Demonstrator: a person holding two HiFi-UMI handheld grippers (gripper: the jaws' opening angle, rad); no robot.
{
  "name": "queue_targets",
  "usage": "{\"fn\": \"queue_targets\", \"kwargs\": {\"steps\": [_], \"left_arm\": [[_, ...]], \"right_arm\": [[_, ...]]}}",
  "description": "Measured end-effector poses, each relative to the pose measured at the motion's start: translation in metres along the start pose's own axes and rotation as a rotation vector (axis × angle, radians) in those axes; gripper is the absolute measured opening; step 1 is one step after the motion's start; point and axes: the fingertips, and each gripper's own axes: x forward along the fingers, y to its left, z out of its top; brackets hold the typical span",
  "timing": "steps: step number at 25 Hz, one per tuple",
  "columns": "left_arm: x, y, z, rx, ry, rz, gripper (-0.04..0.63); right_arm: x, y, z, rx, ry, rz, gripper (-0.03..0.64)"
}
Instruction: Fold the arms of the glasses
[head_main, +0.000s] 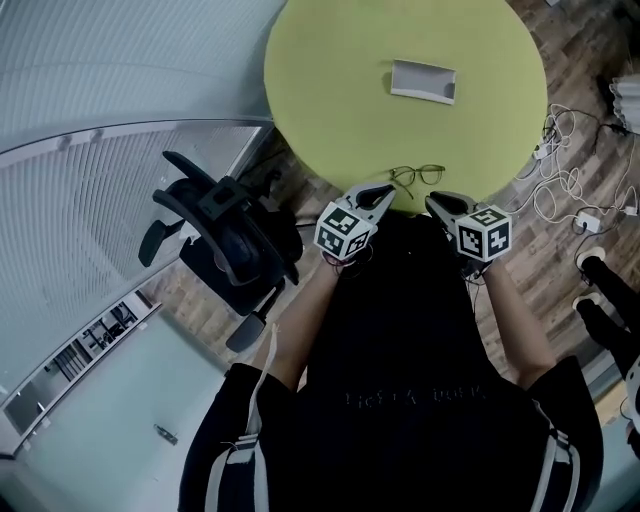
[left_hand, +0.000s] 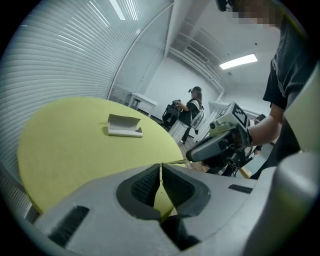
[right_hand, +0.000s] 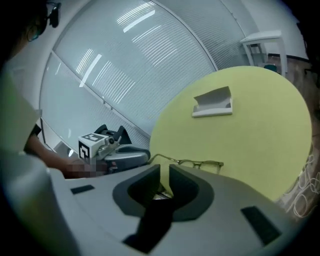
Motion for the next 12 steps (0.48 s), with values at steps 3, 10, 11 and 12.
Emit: {"fn": "queue_targets", "kwargs": {"steps": [3, 10, 11, 12], "left_arm": [[-0.008, 0.001, 0.000, -0.013, -0.009, 0.013, 0.023], [-0.009, -0.002, 0.005, -0.012, -0.011, 0.017, 0.025], [-0.008, -0.003, 0.007, -0.010, -0.013, 0.016, 0.025], [-0.008, -0.003, 0.008, -0.008, -0.014, 0.015, 0.025]], "right_arm": [[0.003, 0.018, -0.006, -0.013, -0.009, 0.005, 0.034], [0.016, 0.030, 0.003, 0.048, -0.038, 0.024, 0.096], [0.017, 0.032, 0.005, 0.053, -0.041, 0.030, 0.108], [0.019, 0.031, 0.006, 0.053, -0.041, 0.028, 0.109]]}}
